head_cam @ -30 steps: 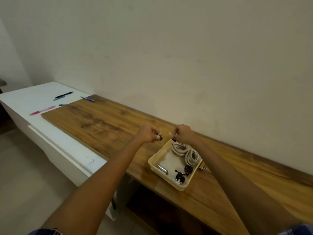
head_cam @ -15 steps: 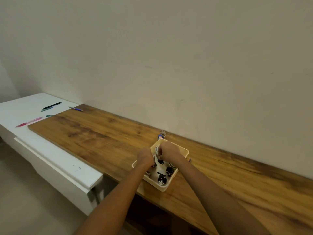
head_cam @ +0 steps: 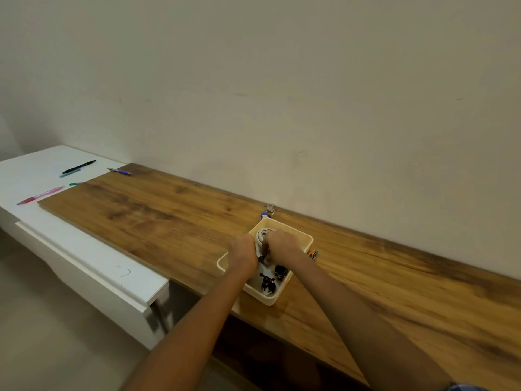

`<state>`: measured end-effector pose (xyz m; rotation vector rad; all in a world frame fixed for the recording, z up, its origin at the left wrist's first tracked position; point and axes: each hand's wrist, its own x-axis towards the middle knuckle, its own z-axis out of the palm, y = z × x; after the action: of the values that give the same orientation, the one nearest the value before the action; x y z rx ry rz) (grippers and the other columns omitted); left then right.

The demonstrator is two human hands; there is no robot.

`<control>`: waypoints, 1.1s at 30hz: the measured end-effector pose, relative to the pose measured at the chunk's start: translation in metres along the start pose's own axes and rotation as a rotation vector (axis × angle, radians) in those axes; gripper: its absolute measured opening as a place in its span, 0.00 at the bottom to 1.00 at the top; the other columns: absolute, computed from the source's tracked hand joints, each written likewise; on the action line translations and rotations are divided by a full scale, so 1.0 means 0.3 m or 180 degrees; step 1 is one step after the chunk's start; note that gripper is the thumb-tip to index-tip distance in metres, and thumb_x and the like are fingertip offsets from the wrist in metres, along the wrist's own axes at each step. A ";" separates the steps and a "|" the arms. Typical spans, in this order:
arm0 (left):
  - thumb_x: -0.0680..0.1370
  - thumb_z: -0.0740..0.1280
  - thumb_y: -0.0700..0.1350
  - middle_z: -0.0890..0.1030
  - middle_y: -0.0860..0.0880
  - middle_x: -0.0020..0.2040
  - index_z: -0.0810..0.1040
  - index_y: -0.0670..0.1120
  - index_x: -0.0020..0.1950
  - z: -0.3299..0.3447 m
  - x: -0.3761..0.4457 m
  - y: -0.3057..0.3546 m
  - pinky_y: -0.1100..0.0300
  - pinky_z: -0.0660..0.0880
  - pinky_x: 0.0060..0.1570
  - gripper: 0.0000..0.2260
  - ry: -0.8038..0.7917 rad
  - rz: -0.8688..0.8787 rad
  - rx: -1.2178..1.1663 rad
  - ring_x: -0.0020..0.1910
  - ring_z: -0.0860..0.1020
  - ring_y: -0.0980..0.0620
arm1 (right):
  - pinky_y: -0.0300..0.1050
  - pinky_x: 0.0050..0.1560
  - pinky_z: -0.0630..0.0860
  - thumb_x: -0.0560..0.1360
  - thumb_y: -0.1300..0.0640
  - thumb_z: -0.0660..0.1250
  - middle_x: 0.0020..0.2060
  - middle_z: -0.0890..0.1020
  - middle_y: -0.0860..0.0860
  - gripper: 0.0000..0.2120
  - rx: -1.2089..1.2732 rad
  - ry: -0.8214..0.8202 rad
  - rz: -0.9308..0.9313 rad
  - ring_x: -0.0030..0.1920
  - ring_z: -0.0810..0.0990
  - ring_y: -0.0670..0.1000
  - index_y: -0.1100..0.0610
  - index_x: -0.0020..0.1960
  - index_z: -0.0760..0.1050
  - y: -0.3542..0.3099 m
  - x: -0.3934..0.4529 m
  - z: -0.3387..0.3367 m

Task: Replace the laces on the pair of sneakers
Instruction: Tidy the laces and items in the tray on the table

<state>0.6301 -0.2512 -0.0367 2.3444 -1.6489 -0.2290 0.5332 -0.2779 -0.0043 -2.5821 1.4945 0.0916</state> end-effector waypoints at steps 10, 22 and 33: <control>0.78 0.62 0.37 0.80 0.44 0.53 0.79 0.40 0.53 -0.010 0.001 0.003 0.61 0.72 0.47 0.08 -0.0052 0.0074 -0.0111 0.51 0.79 0.48 | 0.44 0.45 0.70 0.75 0.60 0.66 0.50 0.77 0.55 0.10 0.0083 0.0114 0.0078 0.48 0.77 0.54 0.61 0.55 0.76 -0.014 -0.010 0.000; 0.77 0.65 0.40 0.81 0.45 0.49 0.80 0.42 0.51 -0.004 -0.029 -0.002 0.60 0.76 0.48 0.06 0.0096 0.0091 -0.0260 0.47 0.79 0.50 | 0.43 0.47 0.71 0.76 0.57 0.66 0.52 0.80 0.54 0.07 0.0036 0.0337 -0.0007 0.52 0.79 0.54 0.58 0.53 0.78 -0.006 -0.008 0.021; 0.78 0.64 0.39 0.81 0.45 0.50 0.79 0.42 0.50 0.001 -0.047 0.003 0.60 0.74 0.45 0.05 0.0173 0.0014 -0.0350 0.48 0.79 0.50 | 0.44 0.43 0.71 0.76 0.63 0.62 0.50 0.80 0.55 0.08 -0.0208 0.0496 -0.0093 0.50 0.79 0.55 0.58 0.53 0.77 -0.001 -0.013 0.040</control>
<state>0.6243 -0.2383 -0.0370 2.2460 -1.5749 -0.2461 0.5319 -0.2724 -0.0155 -2.7179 1.5276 -0.0671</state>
